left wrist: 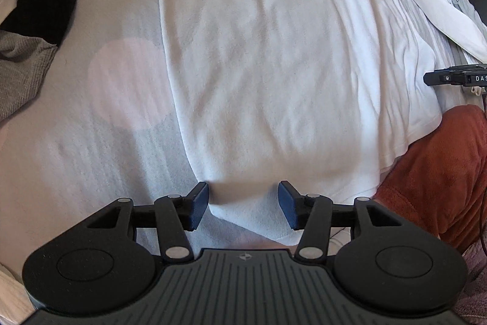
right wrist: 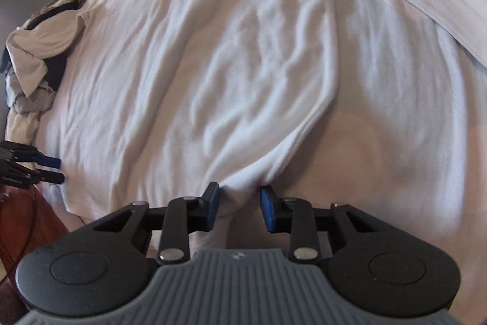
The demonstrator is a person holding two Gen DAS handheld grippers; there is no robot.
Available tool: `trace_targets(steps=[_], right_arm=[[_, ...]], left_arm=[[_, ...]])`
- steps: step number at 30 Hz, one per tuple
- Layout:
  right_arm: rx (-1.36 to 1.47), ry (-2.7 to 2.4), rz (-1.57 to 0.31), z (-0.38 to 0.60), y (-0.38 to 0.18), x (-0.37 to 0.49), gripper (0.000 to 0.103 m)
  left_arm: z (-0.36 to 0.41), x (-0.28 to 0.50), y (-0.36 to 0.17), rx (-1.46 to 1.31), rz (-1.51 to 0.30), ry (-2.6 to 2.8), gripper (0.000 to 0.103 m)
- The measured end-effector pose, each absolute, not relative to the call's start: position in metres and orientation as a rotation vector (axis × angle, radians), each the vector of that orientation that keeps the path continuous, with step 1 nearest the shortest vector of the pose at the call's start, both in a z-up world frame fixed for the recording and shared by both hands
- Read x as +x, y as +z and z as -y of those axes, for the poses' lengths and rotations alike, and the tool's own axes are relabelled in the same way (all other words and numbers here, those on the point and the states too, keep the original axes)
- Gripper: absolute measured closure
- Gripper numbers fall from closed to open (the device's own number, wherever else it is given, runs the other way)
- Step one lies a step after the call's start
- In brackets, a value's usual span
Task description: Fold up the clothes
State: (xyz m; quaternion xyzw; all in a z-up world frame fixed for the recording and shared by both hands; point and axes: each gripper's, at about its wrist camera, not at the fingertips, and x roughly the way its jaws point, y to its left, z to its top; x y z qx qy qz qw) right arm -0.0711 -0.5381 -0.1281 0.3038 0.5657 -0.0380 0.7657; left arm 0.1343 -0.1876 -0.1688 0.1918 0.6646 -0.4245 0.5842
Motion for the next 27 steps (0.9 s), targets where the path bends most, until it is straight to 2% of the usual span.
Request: trace_targets(steps=[6, 14, 22, 27], right_arm=[[0.660, -0.017, -1.160, 0.516, -0.122, -0.037, 0.066], [0.654, -0.074, -1.131, 0.533, -0.099, -0.059, 0.066], [0.735, -0.074, -1.154, 0.522, -0.125, -0.060, 0.065], [0.718, -0.047, -1.187, 0.506, -0.139, -0.047, 0.070]], left_arm=[[0.179, 0.141, -0.166, 0.355, -1.528, -0.983, 0.055], [0.173, 0.146, -0.165, 0.292, -1.518, -0.992, 0.055], [0.166, 0.152, -0.157, 0.239, -1.531, -0.980, 0.055], [0.169, 0.149, -0.149, 0.354, -1.543, -0.952, 0.055]])
